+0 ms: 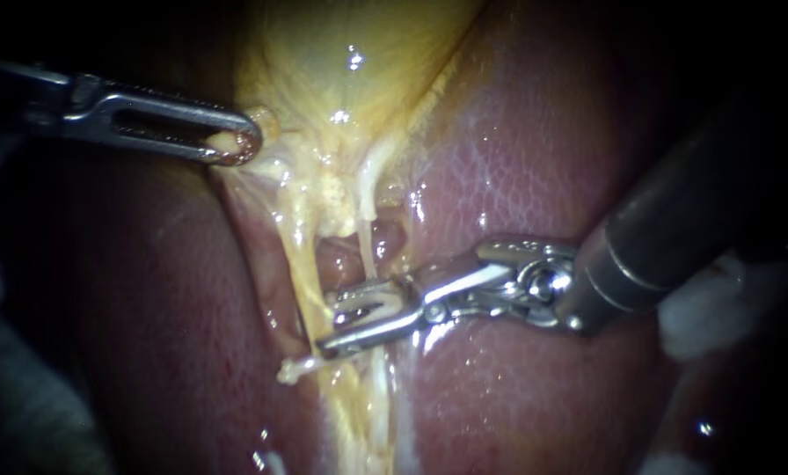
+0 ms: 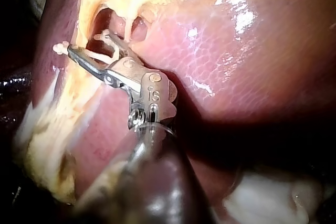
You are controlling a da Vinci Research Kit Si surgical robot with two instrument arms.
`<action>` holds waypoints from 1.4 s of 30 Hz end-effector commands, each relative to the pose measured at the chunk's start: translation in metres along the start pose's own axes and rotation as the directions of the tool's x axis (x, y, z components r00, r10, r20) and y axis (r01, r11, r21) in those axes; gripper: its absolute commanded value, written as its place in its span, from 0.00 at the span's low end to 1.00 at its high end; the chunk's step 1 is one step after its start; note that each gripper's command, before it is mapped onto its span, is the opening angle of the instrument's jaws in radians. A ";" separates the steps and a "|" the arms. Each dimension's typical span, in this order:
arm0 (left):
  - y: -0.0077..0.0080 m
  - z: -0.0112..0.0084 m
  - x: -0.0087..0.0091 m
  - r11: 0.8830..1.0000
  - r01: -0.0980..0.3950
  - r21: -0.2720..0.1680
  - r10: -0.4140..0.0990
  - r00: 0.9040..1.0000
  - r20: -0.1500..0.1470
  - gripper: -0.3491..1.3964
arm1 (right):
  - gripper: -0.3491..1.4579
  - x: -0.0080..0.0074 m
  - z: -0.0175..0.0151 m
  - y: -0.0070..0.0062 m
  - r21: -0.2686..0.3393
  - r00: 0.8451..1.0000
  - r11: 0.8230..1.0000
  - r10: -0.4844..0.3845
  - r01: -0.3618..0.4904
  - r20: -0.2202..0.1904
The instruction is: Clipping second clip left tube
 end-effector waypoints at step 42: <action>0.0000 0.0000 0.0000 1.000 0.000 0.000 0.000 1.000 0.000 0.00 | 0.45 0.0008 0.0049 -0.0030 0.242 0.987 0.970 0.047 -0.008 -0.153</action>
